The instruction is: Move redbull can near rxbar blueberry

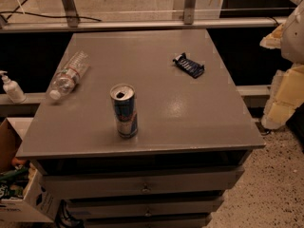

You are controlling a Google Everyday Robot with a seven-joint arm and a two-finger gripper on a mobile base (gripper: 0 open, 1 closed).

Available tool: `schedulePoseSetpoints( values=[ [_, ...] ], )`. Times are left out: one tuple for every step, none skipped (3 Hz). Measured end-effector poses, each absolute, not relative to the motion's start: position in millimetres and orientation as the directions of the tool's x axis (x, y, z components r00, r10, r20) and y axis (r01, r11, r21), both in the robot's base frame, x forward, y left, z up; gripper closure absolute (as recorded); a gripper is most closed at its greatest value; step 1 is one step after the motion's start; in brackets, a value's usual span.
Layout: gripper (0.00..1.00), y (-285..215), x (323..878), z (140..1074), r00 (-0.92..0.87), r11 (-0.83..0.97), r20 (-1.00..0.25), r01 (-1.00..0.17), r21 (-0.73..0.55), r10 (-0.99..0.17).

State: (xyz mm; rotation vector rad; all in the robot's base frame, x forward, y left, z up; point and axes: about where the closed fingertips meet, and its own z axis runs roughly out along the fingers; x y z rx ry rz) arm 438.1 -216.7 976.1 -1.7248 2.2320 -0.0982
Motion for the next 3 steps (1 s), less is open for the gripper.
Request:
schedulePoseSetpoints(
  values=[
    [0.00, -216, 438, 977, -0.222, 0.271, -0.210, -0.930, -0.247, -0.952],
    [0.00, -212, 433, 969, -0.222, 0.287, -0.290, -0.936, -0.206, -0.931],
    [0.00, -190, 418, 948, -0.215, 0.302, -0.433, -0.943, -0.143, -0.875]
  ],
)
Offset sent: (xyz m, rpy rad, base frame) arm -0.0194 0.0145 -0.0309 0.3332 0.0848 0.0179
